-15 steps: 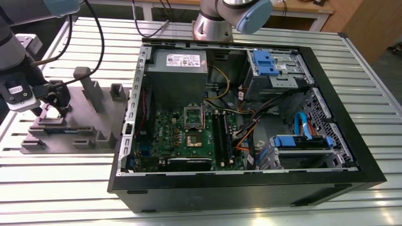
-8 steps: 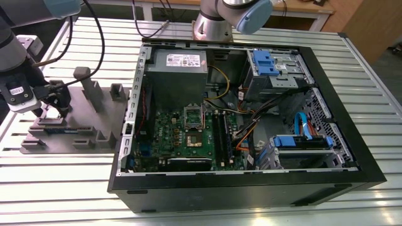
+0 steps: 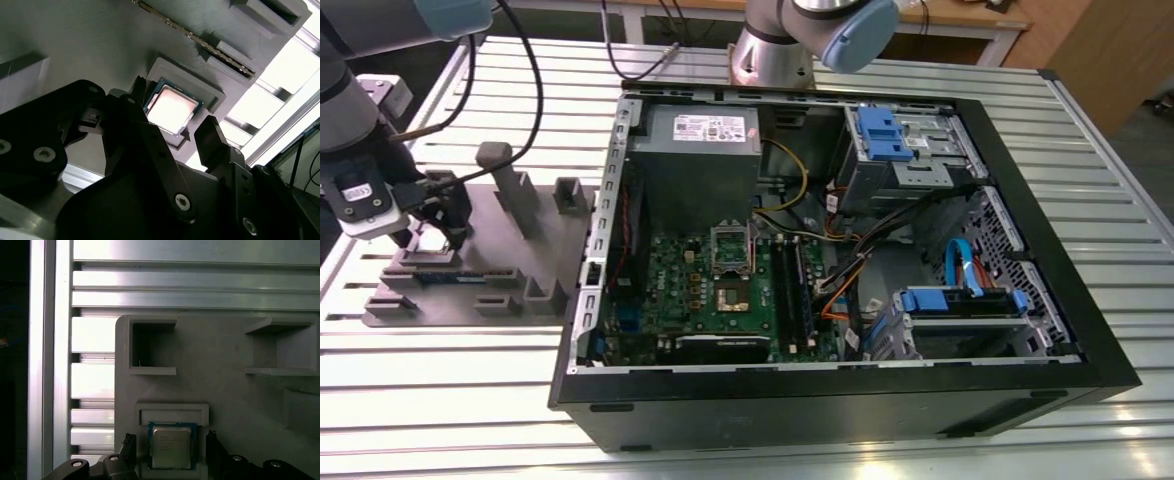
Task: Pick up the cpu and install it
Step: 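Pick up the cpu and move it towards the insertion slot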
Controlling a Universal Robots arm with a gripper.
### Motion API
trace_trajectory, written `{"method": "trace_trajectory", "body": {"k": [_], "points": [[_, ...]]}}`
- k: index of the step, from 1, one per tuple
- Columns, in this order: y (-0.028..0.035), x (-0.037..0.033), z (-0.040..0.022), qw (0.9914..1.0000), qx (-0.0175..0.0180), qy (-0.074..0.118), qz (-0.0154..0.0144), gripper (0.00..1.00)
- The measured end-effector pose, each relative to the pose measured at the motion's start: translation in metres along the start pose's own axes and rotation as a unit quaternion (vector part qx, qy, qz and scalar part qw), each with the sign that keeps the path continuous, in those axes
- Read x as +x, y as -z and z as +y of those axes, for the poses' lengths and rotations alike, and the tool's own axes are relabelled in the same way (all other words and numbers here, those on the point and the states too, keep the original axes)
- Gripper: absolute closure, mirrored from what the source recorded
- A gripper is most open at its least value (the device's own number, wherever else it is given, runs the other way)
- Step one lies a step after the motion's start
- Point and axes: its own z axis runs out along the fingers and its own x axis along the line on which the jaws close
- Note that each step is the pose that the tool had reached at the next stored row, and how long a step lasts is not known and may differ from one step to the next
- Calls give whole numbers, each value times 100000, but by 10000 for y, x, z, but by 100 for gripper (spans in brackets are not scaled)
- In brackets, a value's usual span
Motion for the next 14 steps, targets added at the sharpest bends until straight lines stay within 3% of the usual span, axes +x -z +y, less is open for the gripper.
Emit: {"method": "trace_trajectory", "body": {"k": [14], "points": [[-39,0,19,100000,8,-261,7,34]]}}
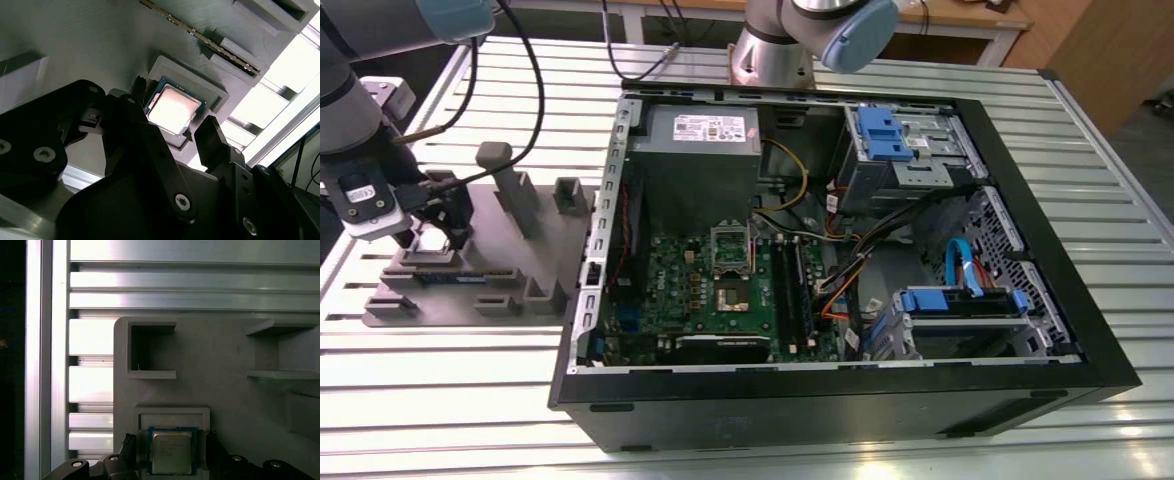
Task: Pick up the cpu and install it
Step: 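Pick up the cpu and move it towards the insertion slot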
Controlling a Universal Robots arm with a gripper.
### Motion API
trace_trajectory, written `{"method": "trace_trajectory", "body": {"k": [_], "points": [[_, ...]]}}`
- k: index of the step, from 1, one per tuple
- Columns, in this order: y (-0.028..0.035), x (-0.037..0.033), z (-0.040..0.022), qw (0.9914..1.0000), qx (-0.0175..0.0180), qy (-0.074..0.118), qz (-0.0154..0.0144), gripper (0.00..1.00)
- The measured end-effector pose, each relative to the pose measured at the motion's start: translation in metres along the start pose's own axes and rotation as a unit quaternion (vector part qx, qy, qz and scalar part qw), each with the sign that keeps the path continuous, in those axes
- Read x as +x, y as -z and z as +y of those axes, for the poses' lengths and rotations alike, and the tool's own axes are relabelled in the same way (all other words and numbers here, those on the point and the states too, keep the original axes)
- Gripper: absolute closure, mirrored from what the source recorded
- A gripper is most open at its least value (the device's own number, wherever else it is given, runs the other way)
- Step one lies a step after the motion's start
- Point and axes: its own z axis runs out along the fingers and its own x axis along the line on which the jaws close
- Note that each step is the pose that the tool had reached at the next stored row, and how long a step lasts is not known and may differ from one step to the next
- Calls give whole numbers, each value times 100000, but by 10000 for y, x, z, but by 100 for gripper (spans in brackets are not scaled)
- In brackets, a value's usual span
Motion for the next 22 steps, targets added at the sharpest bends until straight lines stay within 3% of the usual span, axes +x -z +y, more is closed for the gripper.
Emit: {"method": "trace_trajectory", "body": {"k": [5,6,22], "points": [[-4,0,0,100000,-3,-26,-8,36],[-4,0,0,100000,-4,-25,-9,42],[12,6,3,100000,-1,56,-1,42]]}}
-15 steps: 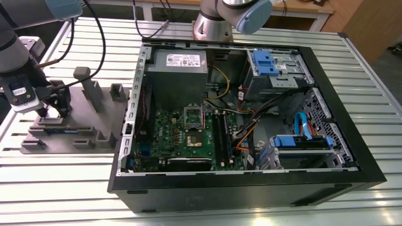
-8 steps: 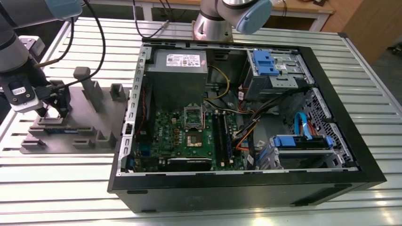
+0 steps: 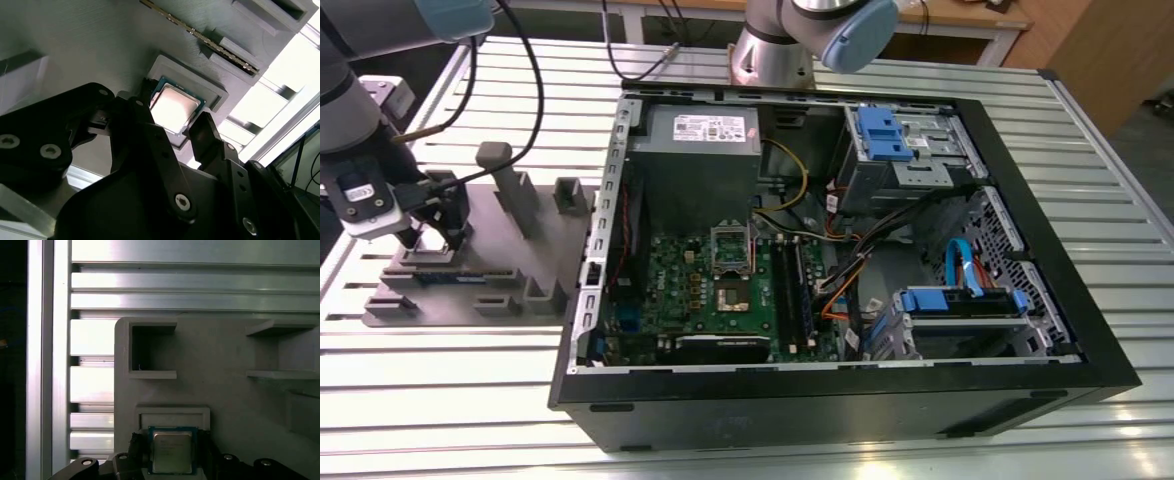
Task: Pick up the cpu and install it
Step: 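Pick up the cpu and move it towards the insertion slot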
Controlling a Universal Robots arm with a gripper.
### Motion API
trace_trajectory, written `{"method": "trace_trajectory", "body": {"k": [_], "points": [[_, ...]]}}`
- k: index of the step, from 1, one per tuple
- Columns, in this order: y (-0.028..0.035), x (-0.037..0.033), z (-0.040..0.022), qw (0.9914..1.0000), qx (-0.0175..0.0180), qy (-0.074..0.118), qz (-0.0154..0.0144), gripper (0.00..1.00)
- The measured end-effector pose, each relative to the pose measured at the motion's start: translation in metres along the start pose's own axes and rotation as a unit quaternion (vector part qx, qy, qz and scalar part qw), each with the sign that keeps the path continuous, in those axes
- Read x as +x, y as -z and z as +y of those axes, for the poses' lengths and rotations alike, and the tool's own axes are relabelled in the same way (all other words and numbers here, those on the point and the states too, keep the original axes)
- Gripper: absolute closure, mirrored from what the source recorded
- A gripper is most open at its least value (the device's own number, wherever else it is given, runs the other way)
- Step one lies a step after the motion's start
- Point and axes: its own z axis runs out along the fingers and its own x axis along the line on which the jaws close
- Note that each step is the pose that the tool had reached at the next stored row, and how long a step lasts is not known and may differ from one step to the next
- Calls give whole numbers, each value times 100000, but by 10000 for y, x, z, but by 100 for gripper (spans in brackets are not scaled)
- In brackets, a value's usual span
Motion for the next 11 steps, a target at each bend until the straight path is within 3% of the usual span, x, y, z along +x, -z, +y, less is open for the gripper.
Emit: {"method": "trace_trajectory", "body": {"k": [11], "points": [[8,6,0,100000,-9,93,-12,42]]}}
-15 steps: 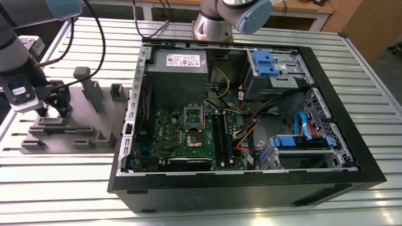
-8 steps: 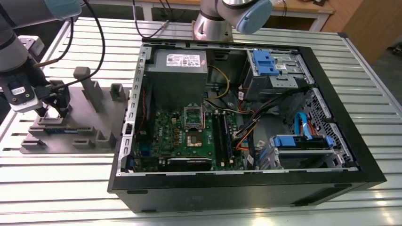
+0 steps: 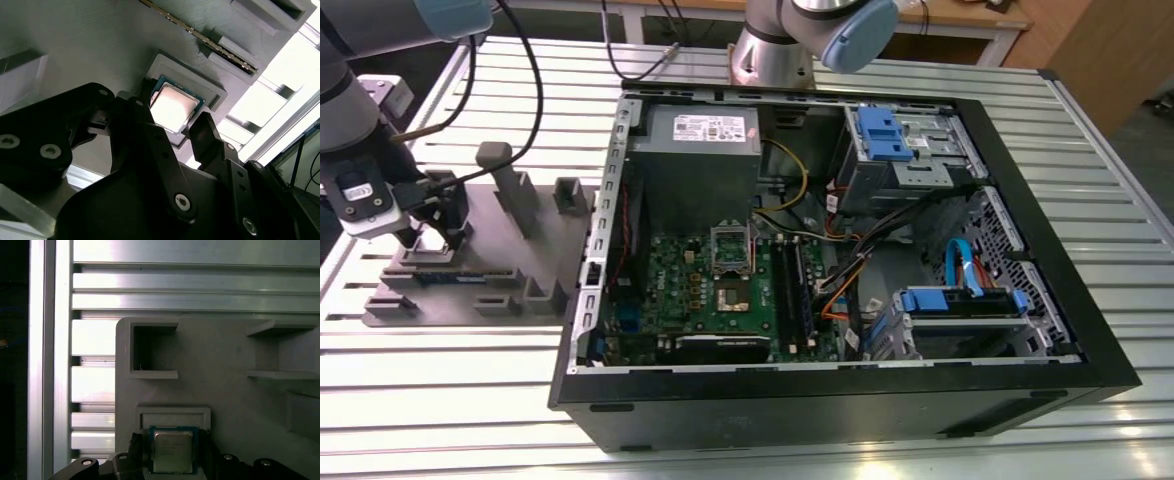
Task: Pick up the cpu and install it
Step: 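Pick up the cpu and move it towards the insertion slot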
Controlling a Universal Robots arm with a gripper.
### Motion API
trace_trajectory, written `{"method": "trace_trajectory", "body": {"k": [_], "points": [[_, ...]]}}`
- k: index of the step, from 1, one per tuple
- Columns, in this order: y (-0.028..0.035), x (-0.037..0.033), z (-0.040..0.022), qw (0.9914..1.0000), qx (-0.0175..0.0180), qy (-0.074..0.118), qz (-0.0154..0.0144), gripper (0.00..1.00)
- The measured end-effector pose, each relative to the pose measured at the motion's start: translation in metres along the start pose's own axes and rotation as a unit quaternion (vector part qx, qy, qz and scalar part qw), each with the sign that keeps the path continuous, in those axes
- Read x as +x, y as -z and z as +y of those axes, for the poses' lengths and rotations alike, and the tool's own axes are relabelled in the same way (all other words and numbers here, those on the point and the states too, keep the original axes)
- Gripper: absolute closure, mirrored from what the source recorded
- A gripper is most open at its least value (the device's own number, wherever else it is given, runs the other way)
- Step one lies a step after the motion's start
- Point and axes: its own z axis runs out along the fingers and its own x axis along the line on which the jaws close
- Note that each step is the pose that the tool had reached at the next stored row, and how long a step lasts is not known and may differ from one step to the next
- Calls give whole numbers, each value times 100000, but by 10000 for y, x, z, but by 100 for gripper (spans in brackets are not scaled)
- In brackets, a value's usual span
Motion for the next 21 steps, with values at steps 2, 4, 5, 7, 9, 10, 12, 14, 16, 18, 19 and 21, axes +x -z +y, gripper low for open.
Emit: {"method": "trace_trajectory", "body": {"k": [2,4,5,7,9,10,12,14,16,18,19,21], "points": [[1,0,0,100000,3,5,7,42],[1,0,0,100000,3,6,5,42],[1,0,0,100000,3,6,5,42],[1,0,0,100000,3,10,5,42],[1,0,0,100000,3,11,6,42],[1,0,0,100000,1,12,7,44],[1,0,0,100000,2,12,6,51],[1,0,0,100000,6,12,6,53],[2,0,0,100000,-1,14,2,53],[18,0,0,100000,9,13,19,53],[31,0,0,100000,6,14,14,53],[60,0,1,100000,3,11,4,53]]}}
